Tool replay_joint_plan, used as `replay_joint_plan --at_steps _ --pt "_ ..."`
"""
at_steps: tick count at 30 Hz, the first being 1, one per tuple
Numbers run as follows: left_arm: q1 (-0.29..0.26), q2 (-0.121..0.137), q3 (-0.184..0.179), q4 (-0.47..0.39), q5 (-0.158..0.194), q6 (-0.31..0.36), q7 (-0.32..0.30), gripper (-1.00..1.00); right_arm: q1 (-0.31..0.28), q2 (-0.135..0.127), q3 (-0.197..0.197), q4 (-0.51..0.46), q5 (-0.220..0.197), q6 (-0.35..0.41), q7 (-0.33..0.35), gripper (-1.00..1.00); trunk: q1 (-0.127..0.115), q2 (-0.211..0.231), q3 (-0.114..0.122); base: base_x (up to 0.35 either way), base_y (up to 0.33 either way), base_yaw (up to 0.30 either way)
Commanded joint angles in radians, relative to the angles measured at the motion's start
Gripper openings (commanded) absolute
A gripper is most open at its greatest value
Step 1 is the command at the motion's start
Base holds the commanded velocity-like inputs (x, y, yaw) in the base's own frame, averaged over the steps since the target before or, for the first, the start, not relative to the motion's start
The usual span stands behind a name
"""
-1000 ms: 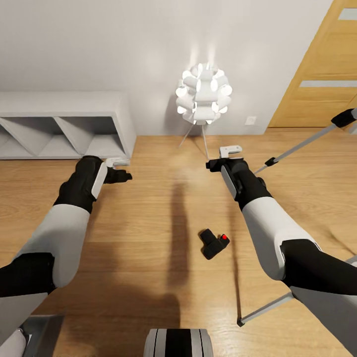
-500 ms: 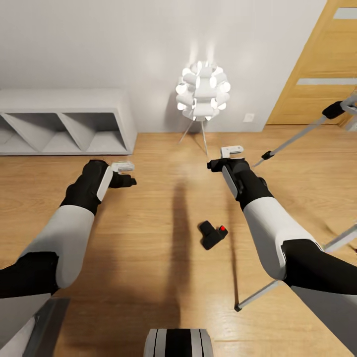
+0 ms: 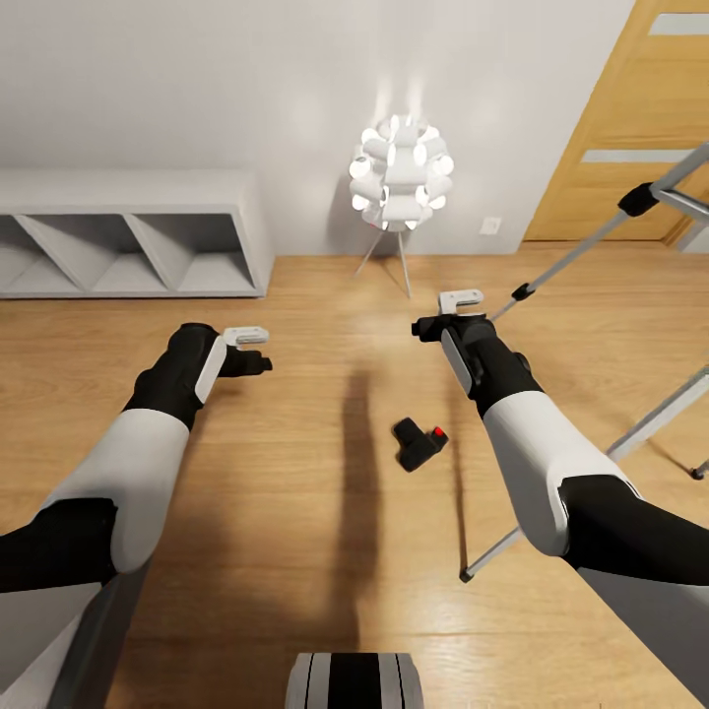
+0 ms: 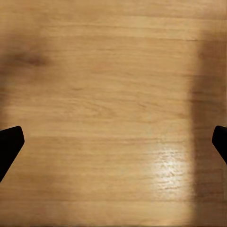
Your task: Attach the digital camera to the camera tripod in the bedroom.
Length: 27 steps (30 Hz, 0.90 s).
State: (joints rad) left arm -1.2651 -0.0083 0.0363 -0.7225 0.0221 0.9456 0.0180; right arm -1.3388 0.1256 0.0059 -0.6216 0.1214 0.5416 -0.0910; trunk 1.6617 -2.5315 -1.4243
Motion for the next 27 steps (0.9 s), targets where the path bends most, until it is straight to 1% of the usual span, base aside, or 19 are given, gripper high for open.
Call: replay_joint_plan --at_steps 1,11,15,16,18,20,23,25,27 --pt "0.0 -0.001 0.004 -0.001 0.002 0.004 0.002 1.0 0.0 0.0 0.001 -0.001 0.009 0.006 0.001 1.0 0.0 0.0 -0.001 -0.225 0.0 0.0" --pt "0.0 -0.006 0.004 0.0 0.002 0.004 0.002 1.0 0.0 0.0 0.001 -0.001 0.009 0.007 0.001 1.0 0.0 0.0 -0.001 -0.317 0.0 0.0" --pt "0.0 -0.009 0.002 0.0 0.002 0.004 0.001 1.0 0.0 -0.001 0.0 -0.001 0.01 0.006 -0.016 1.0 0.0 0.0 -0.001 -0.144 0.0 0.0" --pt "0.0 -0.016 0.002 0.001 0.002 0.004 0.0 1.0 0.0 -0.001 0.0 -0.001 0.01 0.006 -0.026 1.0 0.0 0.0 -0.001 -0.049 0.0 0.0" --pt "0.0 -0.044 0.001 0.009 0.002 0.003 -0.008 1.0 0.0 -0.001 0.001 -0.003 0.008 0.007 -0.041 1.0 0.0 0.0 -0.001 -0.021 0.0 0.0" --pt "0.0 -0.058 0.0 0.02 0.002 0.001 -0.014 1.0 0.0 -0.001 0.002 -0.005 0.008 0.007 -0.044 1.0 0.0 0.0 -0.001 -0.011 0.0 0.0" --pt "0.0 -0.067 -0.001 0.043 0.002 -0.028 -0.023 1.0 0.0 -0.001 0.002 -0.007 0.008 0.007 -0.046 1.0 0.0 0.0 -0.001 -0.004 0.0 0.0" --pt "0.0 -0.066 0.0 0.065 0.002 -0.068 -0.026 1.0 0.002 -0.001 0.002 -0.011 0.008 0.006 -0.046 1.0 0.0 0.0 -0.001 -0.038 0.028 0.0" --pt "0.0 -0.063 0.0 0.079 0.002 -0.094 -0.028 1.0 0.019 -0.001 0.002 -0.02 0.007 -0.008 -0.045 1.0 0.0 0.0 -0.001 -0.17 0.109 0.0"
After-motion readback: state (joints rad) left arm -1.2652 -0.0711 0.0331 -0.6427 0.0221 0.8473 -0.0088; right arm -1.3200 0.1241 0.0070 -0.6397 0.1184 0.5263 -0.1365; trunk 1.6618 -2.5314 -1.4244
